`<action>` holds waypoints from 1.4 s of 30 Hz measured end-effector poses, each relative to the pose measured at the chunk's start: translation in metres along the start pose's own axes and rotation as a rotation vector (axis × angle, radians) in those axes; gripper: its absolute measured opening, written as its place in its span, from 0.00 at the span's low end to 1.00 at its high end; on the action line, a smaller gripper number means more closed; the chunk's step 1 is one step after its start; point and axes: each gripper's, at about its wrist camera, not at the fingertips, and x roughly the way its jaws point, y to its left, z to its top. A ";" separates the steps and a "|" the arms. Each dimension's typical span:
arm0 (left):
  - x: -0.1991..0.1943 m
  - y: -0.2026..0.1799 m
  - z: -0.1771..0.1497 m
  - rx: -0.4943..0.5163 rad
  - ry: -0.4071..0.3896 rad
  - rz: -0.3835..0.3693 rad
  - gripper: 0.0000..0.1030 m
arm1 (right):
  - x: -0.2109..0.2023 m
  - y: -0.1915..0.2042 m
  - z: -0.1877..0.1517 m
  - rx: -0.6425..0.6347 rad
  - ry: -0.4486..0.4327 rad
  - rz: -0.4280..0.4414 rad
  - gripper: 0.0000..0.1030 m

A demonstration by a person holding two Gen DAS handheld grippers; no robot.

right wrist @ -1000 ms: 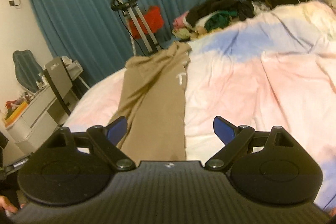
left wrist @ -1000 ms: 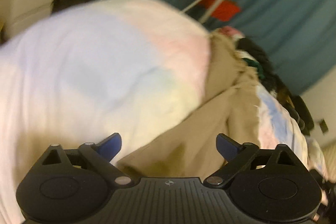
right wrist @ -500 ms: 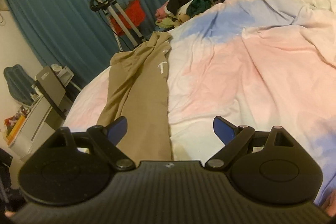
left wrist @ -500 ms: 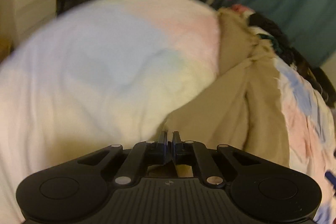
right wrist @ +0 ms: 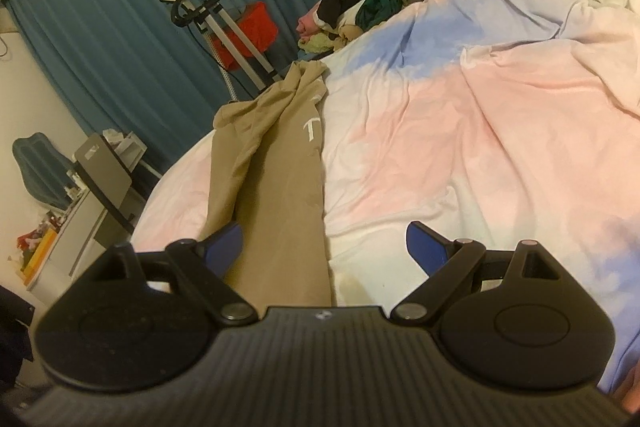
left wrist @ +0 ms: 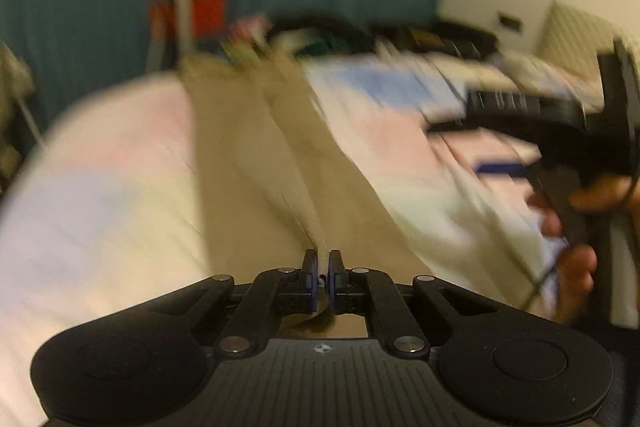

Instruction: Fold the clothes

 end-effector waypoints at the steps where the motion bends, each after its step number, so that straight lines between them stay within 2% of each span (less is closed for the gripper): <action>1: 0.008 0.005 0.000 -0.028 0.042 -0.045 0.10 | 0.001 -0.001 0.000 0.006 0.010 0.006 0.87; 3: 0.015 0.020 -0.001 -0.110 0.078 -0.097 0.15 | 0.004 -0.004 -0.001 0.031 0.043 0.033 0.87; 5: 0.020 0.037 -0.001 -0.197 0.103 -0.143 0.32 | 0.007 -0.007 -0.004 0.059 0.087 0.071 0.87; 6: 0.018 0.048 -0.001 -0.250 0.088 -0.153 0.48 | 0.010 -0.009 -0.006 0.075 0.113 0.095 0.87; 7: 0.016 0.058 0.000 -0.303 0.073 -0.162 0.59 | 0.013 -0.010 -0.008 0.092 0.138 0.121 0.87; 8: 0.016 0.068 0.001 -0.354 0.058 -0.162 0.61 | 0.016 -0.013 -0.010 0.120 0.165 0.149 0.87; 10: 0.019 0.085 0.003 -0.448 0.034 -0.123 0.73 | 0.024 -0.016 -0.015 0.170 0.214 0.183 0.87; 13: 0.036 0.108 0.000 -0.588 0.059 -0.078 0.74 | 0.032 -0.018 -0.022 0.188 0.259 0.175 0.86; 14: 0.043 0.114 -0.001 -0.625 0.077 -0.076 0.73 | 0.034 -0.018 -0.024 0.186 0.270 0.165 0.79; 15: 0.049 0.118 -0.002 -0.652 0.094 -0.075 0.73 | 0.036 -0.019 -0.027 0.192 0.284 0.155 0.78; 17: 0.060 0.124 -0.002 -0.681 0.132 -0.072 0.73 | 0.041 -0.021 -0.032 0.205 0.315 0.134 0.78; 21: 0.074 0.124 -0.008 -0.693 0.196 -0.086 0.66 | 0.046 -0.029 -0.040 0.233 0.348 0.106 0.76; 23: 0.076 0.121 -0.007 -0.672 0.212 -0.076 0.53 | 0.047 -0.031 -0.043 0.243 0.360 0.099 0.74; 24: 0.076 0.119 -0.007 -0.665 0.214 -0.066 0.37 | 0.046 -0.032 -0.043 0.242 0.359 0.101 0.74; 25: 0.075 0.120 -0.009 -0.663 0.212 -0.054 0.25 | 0.045 -0.032 -0.044 0.240 0.358 0.102 0.74; 26: 0.072 0.121 -0.011 -0.664 0.207 -0.044 0.20 | 0.044 -0.032 -0.045 0.240 0.357 0.102 0.74; 27: 0.067 0.123 -0.013 -0.668 0.201 -0.040 0.10 | 0.044 -0.033 -0.045 0.241 0.357 0.101 0.74; 28: 0.062 0.124 -0.015 -0.672 0.194 -0.035 0.08 | 0.044 -0.035 -0.046 0.242 0.358 0.099 0.74; 31: 0.048 0.127 -0.020 -0.689 0.175 -0.001 0.08 | 0.040 -0.038 -0.046 0.256 0.357 0.099 0.74; 35: 0.042 0.136 -0.026 -0.750 0.170 -0.008 0.10 | 0.040 -0.042 -0.047 0.291 0.356 0.104 0.74; 36: 0.043 0.138 -0.027 -0.765 0.173 -0.012 0.15 | 0.041 -0.043 -0.047 0.297 0.359 0.107 0.75; 38: 0.045 0.145 -0.030 -0.796 0.185 -0.019 0.32 | 0.043 -0.045 -0.048 0.312 0.368 0.115 0.75; 39: 0.048 0.148 -0.031 -0.811 0.192 -0.026 0.47 | 0.045 -0.047 -0.049 0.327 0.378 0.123 0.75; 40: 0.054 0.149 -0.031 -0.825 0.200 -0.042 0.52 | 0.046 -0.049 -0.051 0.342 0.389 0.132 0.75; 42: 0.064 0.149 -0.032 -0.847 0.218 -0.074 0.54 | 0.050 -0.051 -0.054 0.371 0.413 0.158 0.74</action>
